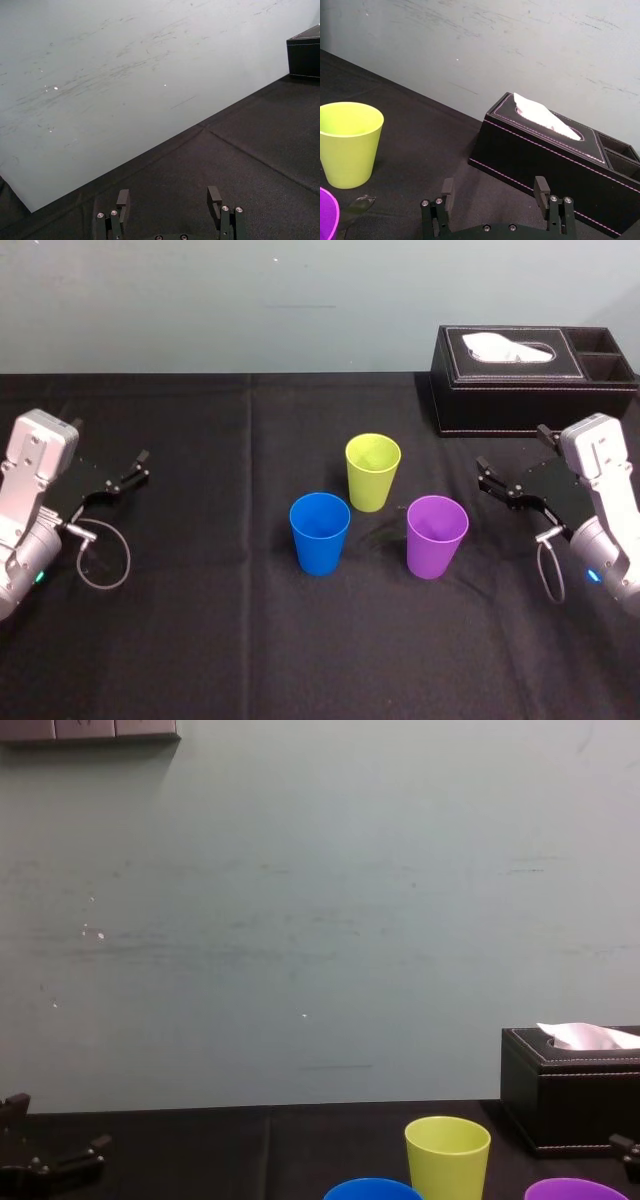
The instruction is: Stack the three plastic cups sequentially using one hand.
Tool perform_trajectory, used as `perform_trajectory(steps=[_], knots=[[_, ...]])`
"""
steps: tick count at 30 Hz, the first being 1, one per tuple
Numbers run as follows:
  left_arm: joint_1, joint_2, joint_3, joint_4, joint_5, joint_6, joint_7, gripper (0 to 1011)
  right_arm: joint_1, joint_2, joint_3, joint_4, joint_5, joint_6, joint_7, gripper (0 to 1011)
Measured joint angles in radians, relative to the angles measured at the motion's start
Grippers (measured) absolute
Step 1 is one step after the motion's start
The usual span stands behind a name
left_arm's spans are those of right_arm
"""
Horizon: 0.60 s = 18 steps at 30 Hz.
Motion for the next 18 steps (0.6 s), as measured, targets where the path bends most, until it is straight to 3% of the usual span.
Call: perform_trajectory(steps=[18], knots=[[0.0,0.0,0.0,0.0,0.0,0.0,0.0,1011,0.0,0.0,0.0,0.0,0.0,0.0,0.0,1003]])
